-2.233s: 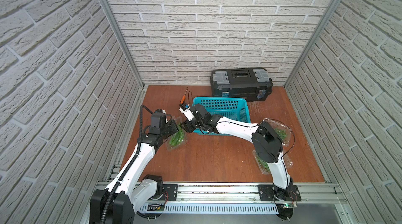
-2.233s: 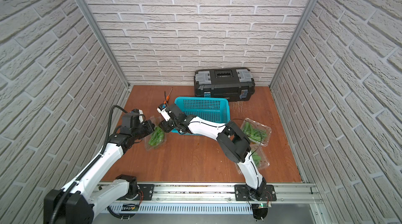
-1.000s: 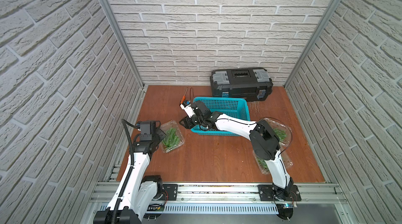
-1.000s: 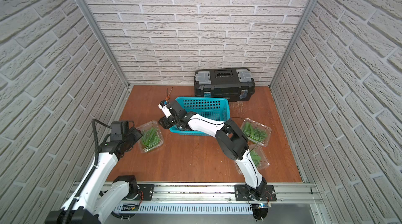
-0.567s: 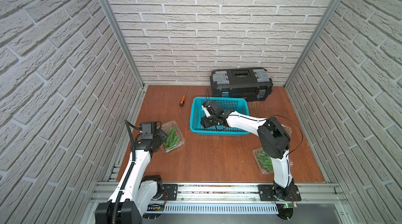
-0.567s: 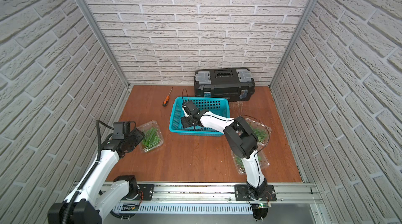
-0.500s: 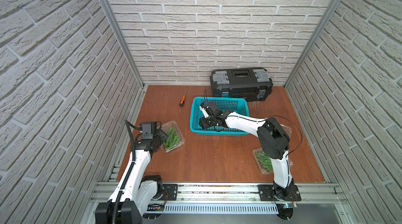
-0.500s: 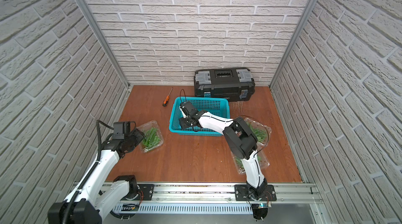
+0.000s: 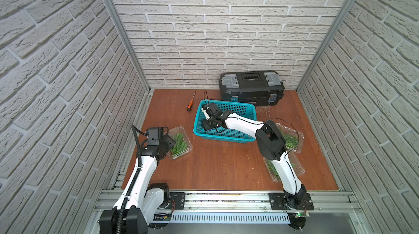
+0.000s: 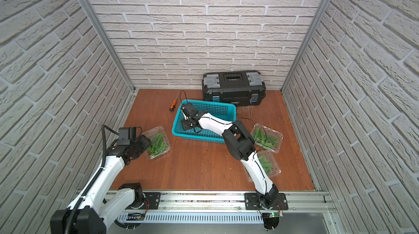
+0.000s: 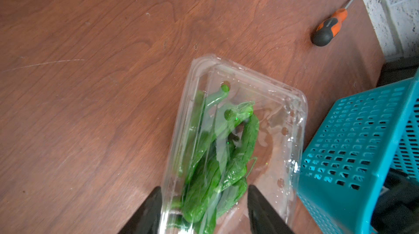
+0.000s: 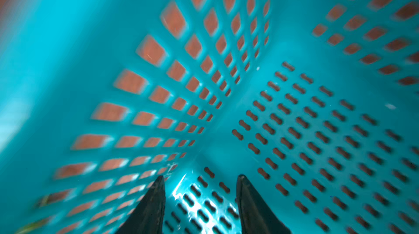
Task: Take small green peppers out of containers
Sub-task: Move the basket to the center of the board.
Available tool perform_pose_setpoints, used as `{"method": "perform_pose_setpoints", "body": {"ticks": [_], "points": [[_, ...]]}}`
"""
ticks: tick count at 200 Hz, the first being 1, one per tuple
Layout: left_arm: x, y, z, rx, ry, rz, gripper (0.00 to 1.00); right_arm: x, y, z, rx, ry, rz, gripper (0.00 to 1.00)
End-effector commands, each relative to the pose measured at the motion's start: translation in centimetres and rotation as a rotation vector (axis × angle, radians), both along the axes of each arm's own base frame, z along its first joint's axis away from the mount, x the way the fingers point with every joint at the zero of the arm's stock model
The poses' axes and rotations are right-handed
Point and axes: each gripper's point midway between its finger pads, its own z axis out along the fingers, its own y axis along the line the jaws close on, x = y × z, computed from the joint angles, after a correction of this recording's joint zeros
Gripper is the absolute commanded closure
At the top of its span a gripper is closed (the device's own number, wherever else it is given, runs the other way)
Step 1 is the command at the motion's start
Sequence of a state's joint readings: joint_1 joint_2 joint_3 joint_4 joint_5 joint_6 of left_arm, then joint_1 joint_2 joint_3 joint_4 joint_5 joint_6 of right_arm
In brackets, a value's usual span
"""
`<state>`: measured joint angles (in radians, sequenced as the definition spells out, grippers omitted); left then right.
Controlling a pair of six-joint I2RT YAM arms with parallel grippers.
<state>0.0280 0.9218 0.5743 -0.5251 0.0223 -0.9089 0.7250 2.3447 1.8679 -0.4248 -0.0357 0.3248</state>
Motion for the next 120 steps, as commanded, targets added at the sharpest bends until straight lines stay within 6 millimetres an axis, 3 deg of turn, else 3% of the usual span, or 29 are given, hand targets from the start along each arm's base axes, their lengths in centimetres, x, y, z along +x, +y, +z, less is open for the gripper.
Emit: {"method": "perform_pose_setpoints", "body": {"ticks": [1, 22, 44, 61, 87, 120], "points": [[-0.3, 0.4, 0.0, 0.021, 0.001, -0.002, 0.39, 1.1, 3.3, 2.6, 0.114, -0.053, 0.077, 0.47], [-0.2, 0.4, 0.2, 0.032, 0.002, -0.013, 0.39, 2.3, 6.8, 4.9, 0.236, -0.094, 0.151, 0.47], [-0.2, 0.4, 0.1, 0.030, 0.012, -0.019, 0.38, 3.0, 10.5, 9.0, 0.408, -0.136, 0.251, 0.47], [-0.2, 0.4, -0.1, 0.028, 0.017, -0.015, 0.38, 3.1, 12.0, 11.8, 0.498, -0.175, 0.304, 0.47], [-0.2, 0.5, -0.2, 0.032, 0.021, -0.017, 0.37, 2.6, 11.3, 13.9, 0.474, -0.203, 0.316, 0.49], [-0.1, 0.5, -0.4, 0.033, 0.019, -0.021, 0.36, -1.6, 8.0, 15.8, 0.388, -0.244, 0.357, 0.48]]}}
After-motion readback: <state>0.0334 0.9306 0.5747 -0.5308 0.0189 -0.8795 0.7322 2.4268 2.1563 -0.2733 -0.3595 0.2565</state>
